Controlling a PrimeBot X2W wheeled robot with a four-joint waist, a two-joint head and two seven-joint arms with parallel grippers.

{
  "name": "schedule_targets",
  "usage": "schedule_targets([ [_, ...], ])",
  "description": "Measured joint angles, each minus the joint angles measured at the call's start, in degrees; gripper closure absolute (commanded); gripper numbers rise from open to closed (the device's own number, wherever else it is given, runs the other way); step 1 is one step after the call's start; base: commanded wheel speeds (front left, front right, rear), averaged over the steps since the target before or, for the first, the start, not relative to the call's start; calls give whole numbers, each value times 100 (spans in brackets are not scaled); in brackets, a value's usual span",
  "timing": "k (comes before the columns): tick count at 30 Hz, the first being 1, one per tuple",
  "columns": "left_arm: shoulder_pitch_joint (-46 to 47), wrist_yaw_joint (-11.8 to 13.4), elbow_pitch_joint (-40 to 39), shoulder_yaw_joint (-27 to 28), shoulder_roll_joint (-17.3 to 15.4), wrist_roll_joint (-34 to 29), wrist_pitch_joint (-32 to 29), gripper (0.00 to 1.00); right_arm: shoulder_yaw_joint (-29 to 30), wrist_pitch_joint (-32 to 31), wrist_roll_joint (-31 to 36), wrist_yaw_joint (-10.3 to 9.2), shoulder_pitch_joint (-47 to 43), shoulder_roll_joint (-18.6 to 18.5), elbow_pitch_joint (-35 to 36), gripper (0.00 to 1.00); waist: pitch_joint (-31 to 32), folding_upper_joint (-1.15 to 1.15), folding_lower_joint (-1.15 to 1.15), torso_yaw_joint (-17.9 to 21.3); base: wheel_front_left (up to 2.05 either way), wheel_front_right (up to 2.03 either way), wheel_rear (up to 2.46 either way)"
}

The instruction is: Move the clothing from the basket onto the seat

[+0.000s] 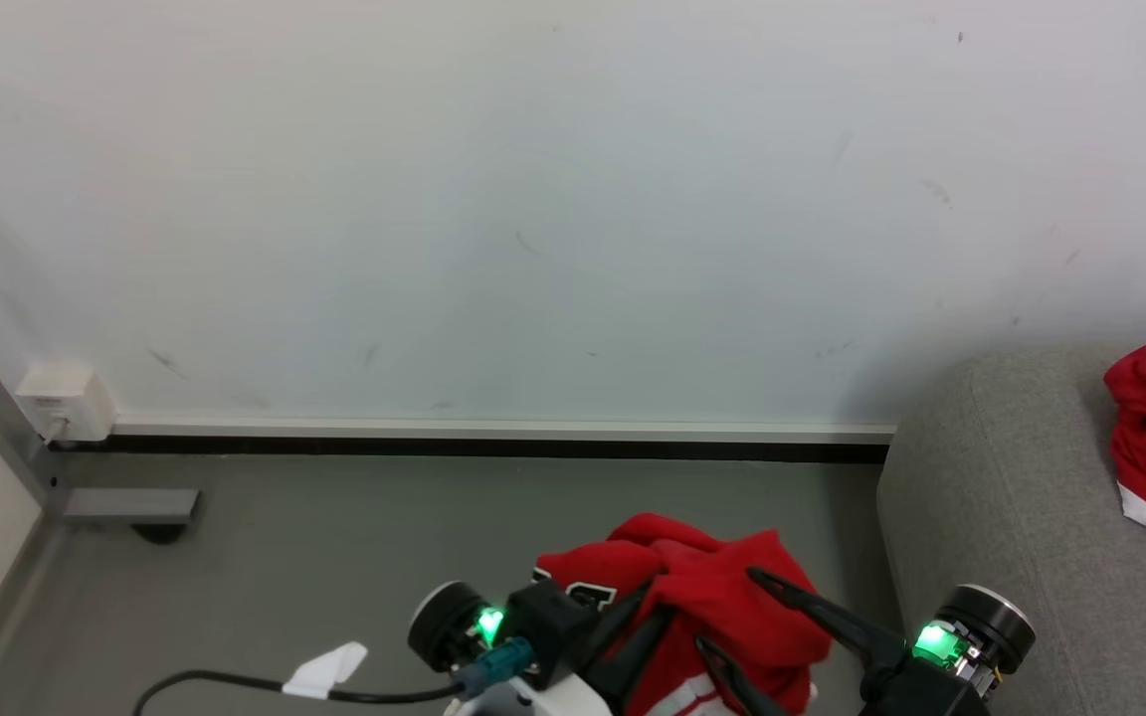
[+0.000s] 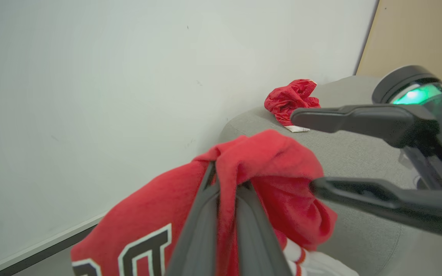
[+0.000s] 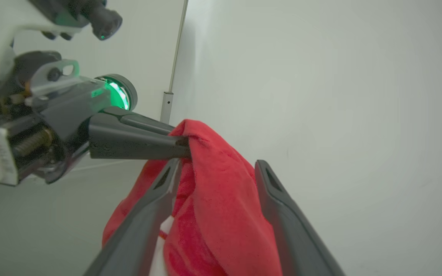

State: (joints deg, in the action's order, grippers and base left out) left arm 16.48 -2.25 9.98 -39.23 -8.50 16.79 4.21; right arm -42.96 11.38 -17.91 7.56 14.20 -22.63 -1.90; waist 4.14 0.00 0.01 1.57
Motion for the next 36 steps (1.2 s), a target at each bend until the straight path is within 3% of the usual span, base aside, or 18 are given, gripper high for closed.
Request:
schedule_targets([
  [4, 151, -224, 9, -380, 108, -92, -69, 100, -168, -87, -56, -1, 116, -88, -193, 0, -10, 0, 0, 32, 0, 0, 0],
  [13, 243, -428, -337, -736, 126, 230, -76, 100, -358, -256, -311, 0, 130, -215, -541, 0, 9, 0, 0, 119, 0, 0, 0],
  [14, 249, -438, -369, -773, 115, 255, -88, 100, -349, -229, -344, -1, 131, -208, -556, 46, 9, 0, 0, 128, 0, 0, 0],
  [15, 250, -449, -388, -792, 96, 289, -110, 100, -350, -221, -366, 0, 131, -201, -566, 83, 9, 0, 0, 136, 0, 0, 0],
  [16, 250, -454, -398, -813, 66, 301, -111, 100, -345, -181, -405, 0, 130, -188, -573, 100, 13, 0, 0, 146, 0, 0, 0],
  [19, 249, -458, -398, -838, 25, 385, -103, 100, -198, -103, -542, 0, 126, -149, -583, 100, 16, 0, 0, 185, 0, 0, 0],
  [20, 248, -460, -389, -834, 19, 393, -78, 75, -100, -68, -550, 0, 123, -146, -592, 100, 14, 0, 0, 201, 0, 0, 0],
  [21, 247, -454, -374, -832, 14, 397, -55, 18, -20, -46, -569, 0, 121, -149, -592, 100, 12, 0, 0, 220, 0, 0, 0],
  [22, 233, -425, -342, -822, 2, 401, -59, 0, 51, -22, -586, 1, 110, -148, -587, 100, 11, 0, 0, 247, 0, 0, 0],
  [29, 52, -261, -210, -726, -12, 504, 138, 0, 628, -21, -588, 0, -43, -344, -444, 100, -37, 0, 0, 578, 0, 0, 0],
  [36, 55, -121, -31, -669, 45, 522, 335, 0, 1290, -80, -536, 0, -183, -501, -77, 100, -195, 0, 0, 1155, 0, 0, 0],
])
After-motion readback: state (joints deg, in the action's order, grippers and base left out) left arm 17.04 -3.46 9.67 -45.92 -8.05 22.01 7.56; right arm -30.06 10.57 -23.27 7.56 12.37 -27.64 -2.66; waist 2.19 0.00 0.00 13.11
